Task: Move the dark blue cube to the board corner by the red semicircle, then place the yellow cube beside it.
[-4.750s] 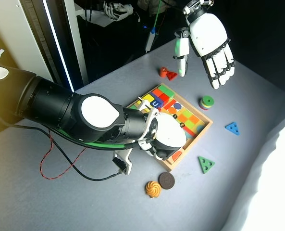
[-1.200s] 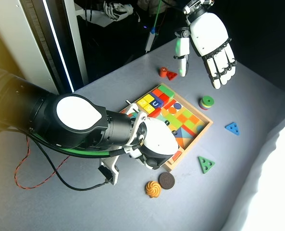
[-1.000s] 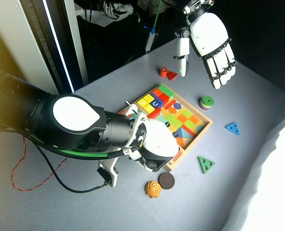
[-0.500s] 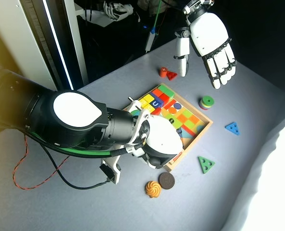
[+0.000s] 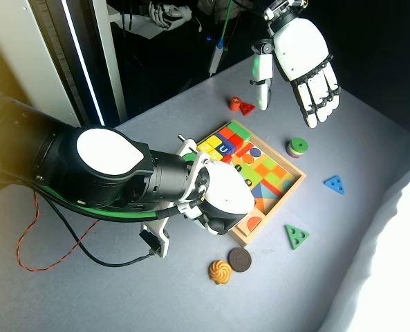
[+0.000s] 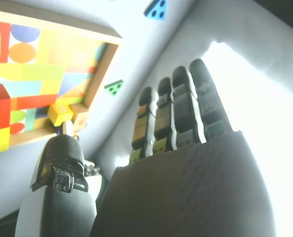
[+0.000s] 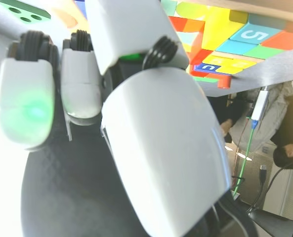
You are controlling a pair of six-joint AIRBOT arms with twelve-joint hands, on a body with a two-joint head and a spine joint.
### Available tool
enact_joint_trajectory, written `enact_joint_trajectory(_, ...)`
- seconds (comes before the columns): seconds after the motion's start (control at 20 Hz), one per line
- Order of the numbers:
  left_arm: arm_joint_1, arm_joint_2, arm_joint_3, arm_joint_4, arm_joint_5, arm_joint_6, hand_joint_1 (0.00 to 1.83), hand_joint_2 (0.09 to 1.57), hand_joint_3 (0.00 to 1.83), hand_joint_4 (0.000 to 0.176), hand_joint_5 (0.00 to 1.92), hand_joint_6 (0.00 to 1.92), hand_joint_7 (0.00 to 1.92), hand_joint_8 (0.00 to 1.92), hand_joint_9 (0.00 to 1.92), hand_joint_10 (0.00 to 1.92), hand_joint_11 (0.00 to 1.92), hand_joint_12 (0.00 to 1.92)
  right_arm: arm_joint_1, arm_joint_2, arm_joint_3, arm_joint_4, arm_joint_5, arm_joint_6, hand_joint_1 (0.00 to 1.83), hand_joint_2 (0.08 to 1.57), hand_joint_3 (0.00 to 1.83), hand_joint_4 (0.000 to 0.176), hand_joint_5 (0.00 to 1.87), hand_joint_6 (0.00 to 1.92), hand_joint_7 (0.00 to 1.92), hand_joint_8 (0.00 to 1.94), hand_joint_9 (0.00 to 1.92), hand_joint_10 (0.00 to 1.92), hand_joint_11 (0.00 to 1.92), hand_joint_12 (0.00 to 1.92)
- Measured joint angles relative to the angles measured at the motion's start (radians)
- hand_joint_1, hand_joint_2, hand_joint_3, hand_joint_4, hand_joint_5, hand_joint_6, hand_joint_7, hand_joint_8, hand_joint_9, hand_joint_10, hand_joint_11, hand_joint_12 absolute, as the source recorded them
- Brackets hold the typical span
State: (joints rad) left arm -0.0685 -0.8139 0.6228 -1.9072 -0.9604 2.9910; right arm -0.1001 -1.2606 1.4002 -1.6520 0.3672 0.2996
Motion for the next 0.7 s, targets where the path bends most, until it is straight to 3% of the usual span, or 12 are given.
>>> enact_joint_trajectory(0.6,0.000,0.000,0.000,0.000,0.000,0.000,0.00,1.28,0.00,0.000,0.12,0.00,0.12,0.01,0.13,0.01,0.00,0.37,-0.013,0.001,0.021,-0.001,-0.003,-0.024,1.75,1.30,0.00,0.000,0.37,0.01,1.32,1.94,1.52,1.92,1.63,1.92)
enact_joint_trajectory(0.7,0.000,0.000,0.000,0.000,0.000,0.000,0.00,1.28,0.00,0.000,0.11,0.00,0.11,0.00,0.11,0.00,0.00,0.29,-0.013,0.001,0.021,0.000,-0.007,-0.030,1.77,1.32,0.00,0.000,0.35,0.00,1.34,1.94,1.51,1.92,1.62,1.92)
